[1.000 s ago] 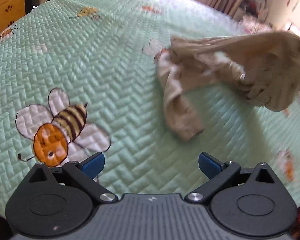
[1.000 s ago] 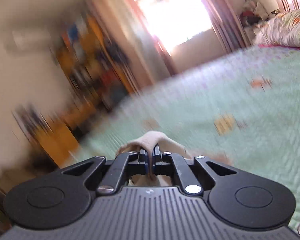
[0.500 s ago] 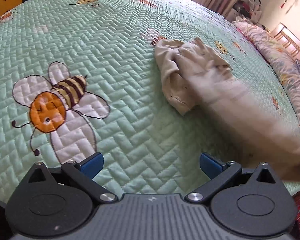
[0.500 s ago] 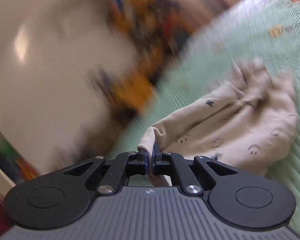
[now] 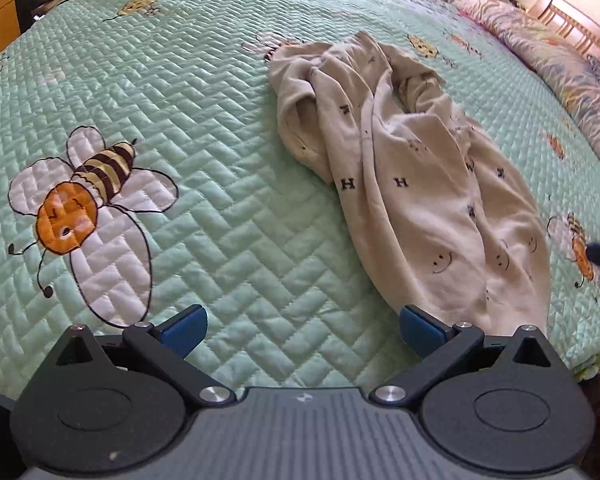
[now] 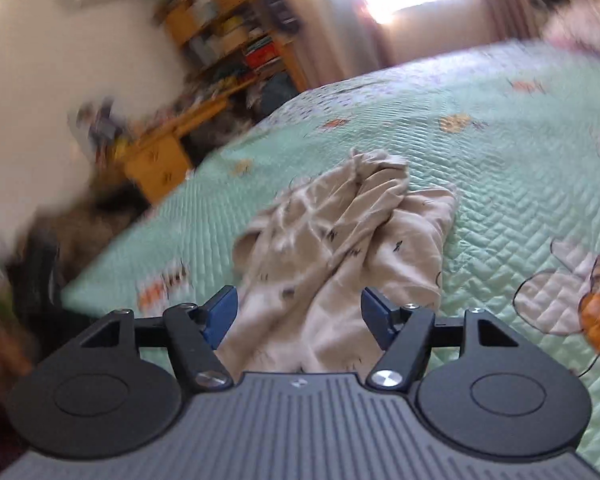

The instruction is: Fold clothes

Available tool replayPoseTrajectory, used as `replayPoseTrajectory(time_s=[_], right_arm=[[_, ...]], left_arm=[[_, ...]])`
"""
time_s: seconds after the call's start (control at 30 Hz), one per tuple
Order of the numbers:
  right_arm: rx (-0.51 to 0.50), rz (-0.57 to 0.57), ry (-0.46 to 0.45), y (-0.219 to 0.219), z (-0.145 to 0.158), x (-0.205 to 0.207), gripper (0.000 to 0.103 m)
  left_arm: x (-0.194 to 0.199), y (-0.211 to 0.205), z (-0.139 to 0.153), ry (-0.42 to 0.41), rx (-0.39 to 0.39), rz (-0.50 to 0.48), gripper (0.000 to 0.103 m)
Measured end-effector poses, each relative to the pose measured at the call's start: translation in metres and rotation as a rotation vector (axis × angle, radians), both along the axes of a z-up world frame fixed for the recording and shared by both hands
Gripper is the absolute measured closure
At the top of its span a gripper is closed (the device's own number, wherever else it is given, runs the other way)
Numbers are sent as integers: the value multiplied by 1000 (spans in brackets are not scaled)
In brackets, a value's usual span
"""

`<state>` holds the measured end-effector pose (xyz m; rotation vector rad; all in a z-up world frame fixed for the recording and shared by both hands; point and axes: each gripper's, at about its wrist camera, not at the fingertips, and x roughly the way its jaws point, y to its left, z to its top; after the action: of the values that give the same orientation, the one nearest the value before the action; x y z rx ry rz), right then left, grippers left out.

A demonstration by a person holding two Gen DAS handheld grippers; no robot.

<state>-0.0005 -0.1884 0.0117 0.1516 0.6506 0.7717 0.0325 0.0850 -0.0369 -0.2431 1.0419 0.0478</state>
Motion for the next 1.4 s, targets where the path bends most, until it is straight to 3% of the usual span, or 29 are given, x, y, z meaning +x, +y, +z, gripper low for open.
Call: replayPoseTrajectory(time_s=[0.1,0.3,0.4,0.53,0.77,0.83,0.87,0.9,0.93,0.97,1.07,1.13,1.3,1.4], right_arm=[[-131,99,-69,22,-12,-20,28],[-426,271,-253,74,-47,-44,28],[-430,315,-272,83,-48,-47,28],[-313,343,-286,78,-29,-57,27],[-434,265,-272,94,-60,-34,27],[-432,243,-297,95,-60,-28,32],[-428,227,-301,96,-59,-25,47],[-418,209,-293,95,-57,-18,71],[-407,191,-282,93,-54,-11,80],[-387,174,-263,90,-52,-1,92],[-314,90,-251,78,-39,25,94],[-199,13,-233,64,-14,46,95],[235,-100,-240,18,94,92,95],[639,-88,-149,-29,147,110,95]], left_arm=[[2,-3,-3,17,2,-1,1],[2,6,-5,40,8,42,1],[1,13,-3,34,-2,64,1],[3,20,-5,34,-3,81,1],[7,18,-16,62,5,59,1],[6,20,-16,61,-4,60,1],[6,22,-16,59,-12,66,1],[6,24,-16,58,-19,72,1],[6,26,-16,55,-24,77,1],[6,27,-16,54,-28,79,1],[6,27,-16,50,-29,72,1],[5,28,-16,46,-31,66,1],[2,32,-13,35,-43,63,1],[-1,35,-9,21,-35,60,1]])
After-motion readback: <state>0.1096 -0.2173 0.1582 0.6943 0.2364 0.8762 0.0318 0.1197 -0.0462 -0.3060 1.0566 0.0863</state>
